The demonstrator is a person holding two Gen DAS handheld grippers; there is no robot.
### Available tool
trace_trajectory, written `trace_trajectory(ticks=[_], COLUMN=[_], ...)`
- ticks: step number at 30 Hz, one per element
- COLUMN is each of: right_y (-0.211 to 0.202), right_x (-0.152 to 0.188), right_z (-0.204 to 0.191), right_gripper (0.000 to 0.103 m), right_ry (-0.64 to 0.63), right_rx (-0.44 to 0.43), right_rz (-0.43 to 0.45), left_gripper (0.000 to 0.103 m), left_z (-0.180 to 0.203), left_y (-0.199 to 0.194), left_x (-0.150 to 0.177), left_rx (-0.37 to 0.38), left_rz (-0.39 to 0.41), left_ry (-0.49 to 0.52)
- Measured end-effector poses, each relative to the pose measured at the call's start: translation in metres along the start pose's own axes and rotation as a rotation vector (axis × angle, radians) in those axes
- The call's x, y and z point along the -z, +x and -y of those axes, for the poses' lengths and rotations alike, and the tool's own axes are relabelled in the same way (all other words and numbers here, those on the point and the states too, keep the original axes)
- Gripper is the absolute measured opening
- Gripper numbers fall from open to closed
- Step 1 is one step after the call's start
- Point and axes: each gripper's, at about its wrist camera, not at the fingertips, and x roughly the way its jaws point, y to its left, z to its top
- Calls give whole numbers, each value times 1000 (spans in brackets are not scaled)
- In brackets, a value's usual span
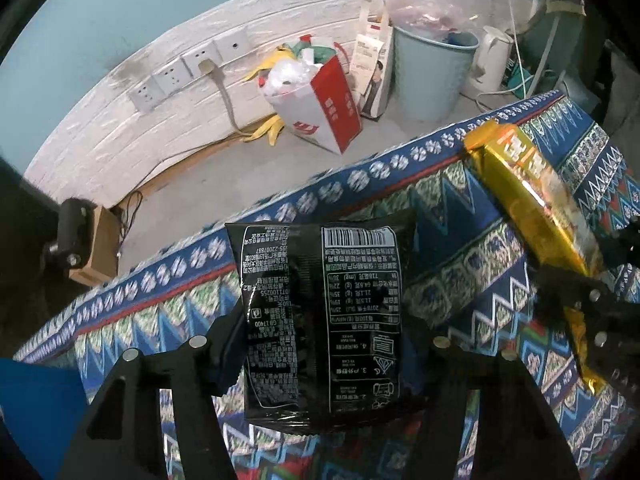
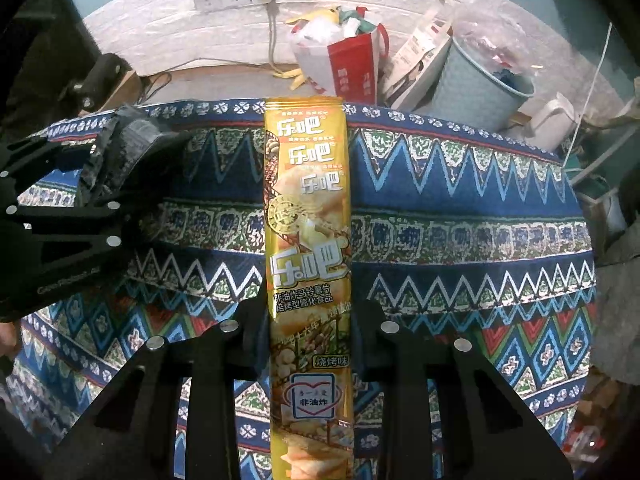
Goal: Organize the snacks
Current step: 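Lift both held snacks and carry them over the cardboard box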
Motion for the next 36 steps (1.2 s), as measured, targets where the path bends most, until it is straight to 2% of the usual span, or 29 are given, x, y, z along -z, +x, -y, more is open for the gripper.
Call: trace_trajectory(ticks=[7,15,27,36], right_y=[-20,-55,-114,-148], right_x=[6,9,8,5], right_z=[-12,-25,-59,-96], right_gripper=[29,29,29,29], right_ry=[-36,-55,-91,-157], right_rx=[14,-1,-56,-118], right_rz=[21,58,147,211], left_gripper=[64,64,64,64], left_z=[-13,-19,-37,-64], left_y=[-28,-80,-152,-183], left_x=[21,43,80,109], left_rx=[-7,-16,-24,4], left_rz=[8,67,103,120], left_ry=[-40,-47,-118,-212])
